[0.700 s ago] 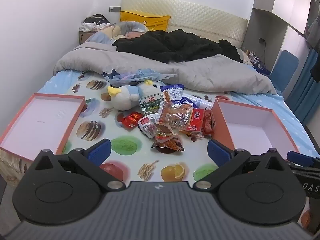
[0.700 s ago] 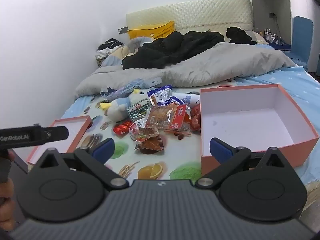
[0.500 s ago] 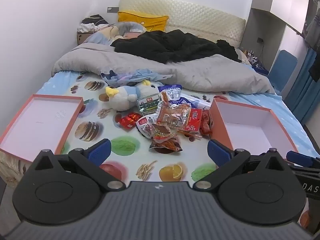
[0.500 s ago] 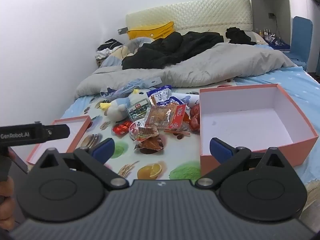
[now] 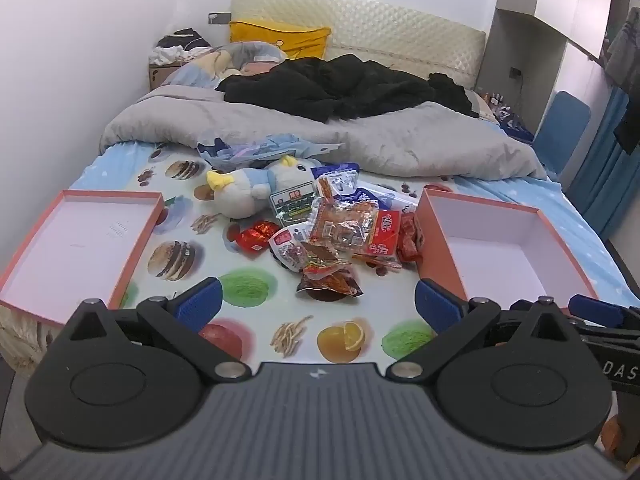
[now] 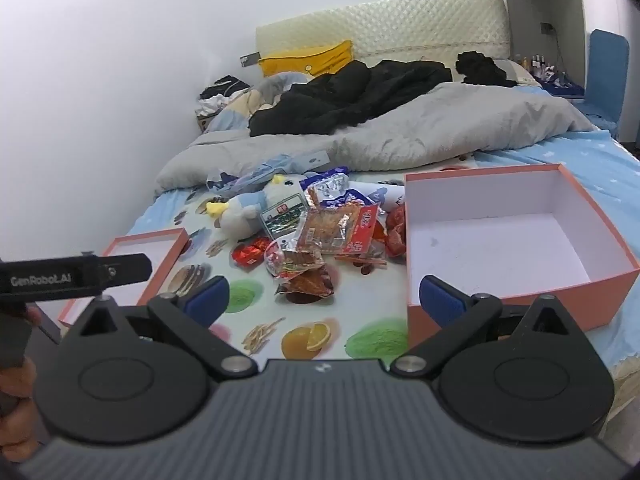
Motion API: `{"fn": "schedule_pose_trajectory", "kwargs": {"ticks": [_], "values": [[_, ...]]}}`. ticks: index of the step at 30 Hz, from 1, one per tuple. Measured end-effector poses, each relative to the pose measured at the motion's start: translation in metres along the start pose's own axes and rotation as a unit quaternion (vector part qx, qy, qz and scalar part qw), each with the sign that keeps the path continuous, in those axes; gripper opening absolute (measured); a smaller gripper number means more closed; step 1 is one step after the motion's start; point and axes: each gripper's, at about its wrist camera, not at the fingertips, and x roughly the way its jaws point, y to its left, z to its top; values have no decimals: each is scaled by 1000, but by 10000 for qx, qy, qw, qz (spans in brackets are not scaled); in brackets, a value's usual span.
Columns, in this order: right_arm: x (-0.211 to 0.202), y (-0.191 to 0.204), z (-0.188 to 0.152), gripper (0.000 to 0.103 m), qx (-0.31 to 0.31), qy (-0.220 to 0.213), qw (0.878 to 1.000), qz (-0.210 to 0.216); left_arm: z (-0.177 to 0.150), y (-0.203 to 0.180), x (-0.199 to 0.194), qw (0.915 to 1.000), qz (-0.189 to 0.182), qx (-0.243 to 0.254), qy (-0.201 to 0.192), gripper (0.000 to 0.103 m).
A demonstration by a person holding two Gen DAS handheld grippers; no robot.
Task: Organize snacks
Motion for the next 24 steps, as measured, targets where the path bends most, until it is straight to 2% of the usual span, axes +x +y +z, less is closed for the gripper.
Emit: {"fn": "schedule_pose_trajectory", "kwargs": {"ticks": [24], "values": [[2, 1, -4, 103, 78, 155, 9998, 94, 3, 3, 1, 10000, 13, 7, 35, 103]]}}
